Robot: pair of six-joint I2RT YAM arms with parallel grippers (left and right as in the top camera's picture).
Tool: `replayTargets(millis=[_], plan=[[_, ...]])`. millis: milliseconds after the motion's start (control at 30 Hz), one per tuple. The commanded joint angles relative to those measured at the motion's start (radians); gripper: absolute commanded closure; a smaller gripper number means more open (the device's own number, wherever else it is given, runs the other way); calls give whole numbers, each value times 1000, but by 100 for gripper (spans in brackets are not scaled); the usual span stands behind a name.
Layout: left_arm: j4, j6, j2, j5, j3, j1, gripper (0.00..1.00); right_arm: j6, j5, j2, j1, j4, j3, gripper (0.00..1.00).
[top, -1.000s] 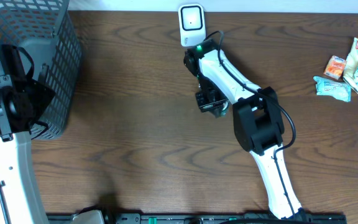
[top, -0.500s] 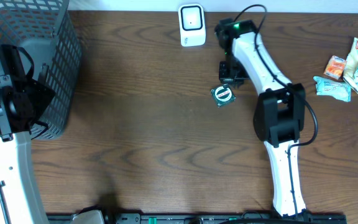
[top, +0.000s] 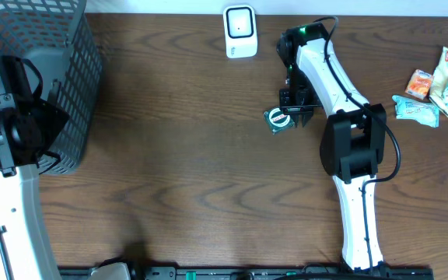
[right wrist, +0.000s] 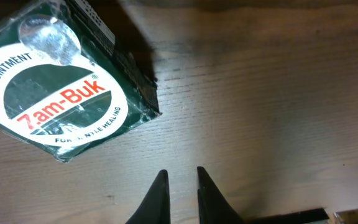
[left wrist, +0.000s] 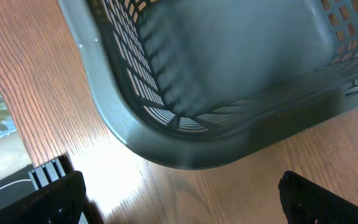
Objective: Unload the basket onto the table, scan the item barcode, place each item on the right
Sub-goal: 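Carry the tin right and lower it onto the table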
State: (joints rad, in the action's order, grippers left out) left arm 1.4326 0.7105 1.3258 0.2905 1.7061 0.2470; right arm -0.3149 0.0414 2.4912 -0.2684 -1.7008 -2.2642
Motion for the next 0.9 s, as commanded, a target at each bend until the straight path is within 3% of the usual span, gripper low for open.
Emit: replayTargets(millis=[0, 233, 333, 633, 867], plan=[[2, 9, -7, 10, -2, 5, 2, 17, 12, -32, -10, 6, 39, 92], [2, 9, -7, 10, -2, 5, 3, 16, 1, -32, -10, 105, 159, 94], [2, 9, -7, 10, -2, 5, 2, 16, 1, -32, -10, 164, 171, 99], [2, 9, -7, 10, -2, 5, 2, 1, -9, -32, -10, 333, 172, 99], [2, 9, -7, 10, -2, 5, 2, -2, -183, -32, -19, 461, 172, 96]])
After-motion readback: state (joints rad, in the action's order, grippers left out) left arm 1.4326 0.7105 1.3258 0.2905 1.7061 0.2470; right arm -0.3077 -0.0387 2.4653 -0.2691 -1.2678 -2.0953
